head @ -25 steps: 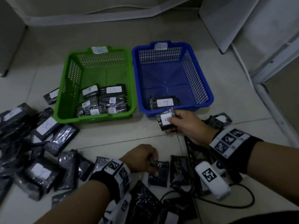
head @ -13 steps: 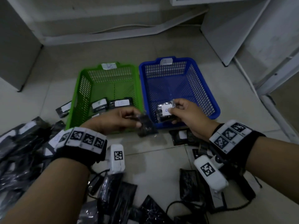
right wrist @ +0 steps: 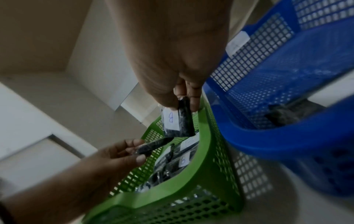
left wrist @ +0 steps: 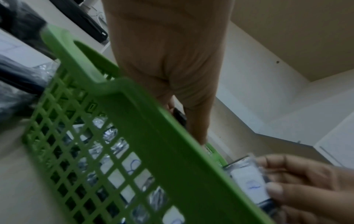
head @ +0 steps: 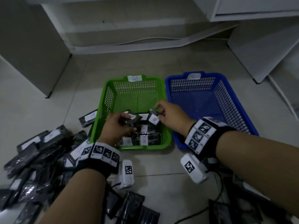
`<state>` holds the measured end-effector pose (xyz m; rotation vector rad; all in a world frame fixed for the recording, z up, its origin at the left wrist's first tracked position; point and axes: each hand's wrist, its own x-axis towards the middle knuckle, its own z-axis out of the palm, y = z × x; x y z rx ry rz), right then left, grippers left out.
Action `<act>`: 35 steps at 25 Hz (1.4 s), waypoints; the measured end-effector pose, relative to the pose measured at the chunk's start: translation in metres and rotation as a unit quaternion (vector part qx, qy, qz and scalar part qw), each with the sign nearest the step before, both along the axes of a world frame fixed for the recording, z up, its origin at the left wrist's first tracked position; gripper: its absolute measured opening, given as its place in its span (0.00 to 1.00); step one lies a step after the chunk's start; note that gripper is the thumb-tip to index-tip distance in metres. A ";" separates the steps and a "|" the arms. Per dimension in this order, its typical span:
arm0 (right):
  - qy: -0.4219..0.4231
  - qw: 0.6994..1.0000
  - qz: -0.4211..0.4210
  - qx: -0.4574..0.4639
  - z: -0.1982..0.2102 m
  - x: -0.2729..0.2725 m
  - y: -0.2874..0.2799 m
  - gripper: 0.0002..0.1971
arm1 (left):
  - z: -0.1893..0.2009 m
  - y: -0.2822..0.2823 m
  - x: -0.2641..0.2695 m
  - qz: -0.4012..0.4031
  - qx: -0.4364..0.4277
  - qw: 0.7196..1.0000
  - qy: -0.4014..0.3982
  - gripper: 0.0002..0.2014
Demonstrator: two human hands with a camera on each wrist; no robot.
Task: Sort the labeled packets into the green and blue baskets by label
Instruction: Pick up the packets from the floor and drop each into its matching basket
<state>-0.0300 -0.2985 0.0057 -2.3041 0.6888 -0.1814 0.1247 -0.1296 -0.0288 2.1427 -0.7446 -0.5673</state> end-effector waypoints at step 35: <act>0.197 0.967 0.011 -0.162 -0.053 -0.307 0.008 0.38 | -0.065 -0.067 -0.253 -0.343 0.123 0.892 -0.269 0.37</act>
